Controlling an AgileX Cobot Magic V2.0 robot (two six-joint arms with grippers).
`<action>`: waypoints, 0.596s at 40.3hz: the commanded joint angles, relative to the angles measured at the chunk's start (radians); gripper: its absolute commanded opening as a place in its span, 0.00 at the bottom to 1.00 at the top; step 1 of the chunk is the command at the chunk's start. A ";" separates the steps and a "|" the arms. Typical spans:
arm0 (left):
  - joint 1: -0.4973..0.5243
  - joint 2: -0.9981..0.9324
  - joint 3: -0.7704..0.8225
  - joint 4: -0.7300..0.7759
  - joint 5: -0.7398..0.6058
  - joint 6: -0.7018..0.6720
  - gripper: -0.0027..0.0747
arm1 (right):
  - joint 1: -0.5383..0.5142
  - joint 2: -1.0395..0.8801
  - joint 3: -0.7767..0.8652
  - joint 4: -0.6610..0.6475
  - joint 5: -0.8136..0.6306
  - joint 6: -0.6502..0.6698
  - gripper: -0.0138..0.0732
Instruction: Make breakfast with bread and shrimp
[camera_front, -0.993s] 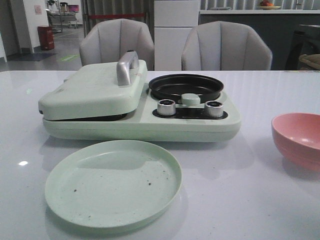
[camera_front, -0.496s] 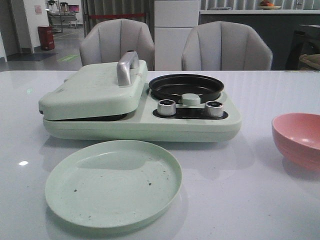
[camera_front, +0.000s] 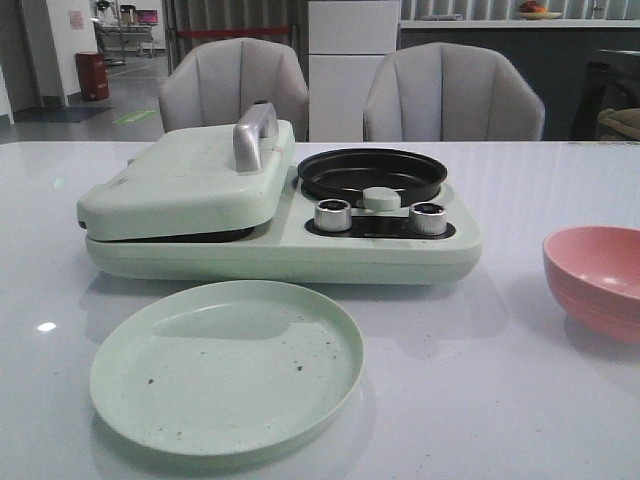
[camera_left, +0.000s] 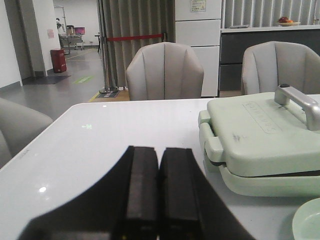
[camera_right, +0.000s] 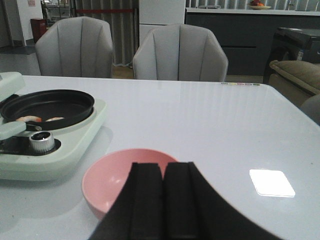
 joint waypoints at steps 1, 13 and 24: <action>-0.008 -0.020 0.006 -0.009 -0.098 0.000 0.16 | -0.006 -0.023 -0.007 -0.006 -0.102 -0.002 0.20; -0.008 -0.020 0.006 -0.009 -0.098 0.000 0.16 | -0.005 -0.023 -0.007 0.020 -0.173 -0.002 0.20; -0.008 -0.020 0.006 -0.009 -0.098 0.000 0.16 | 0.015 -0.023 -0.007 0.020 -0.207 -0.002 0.20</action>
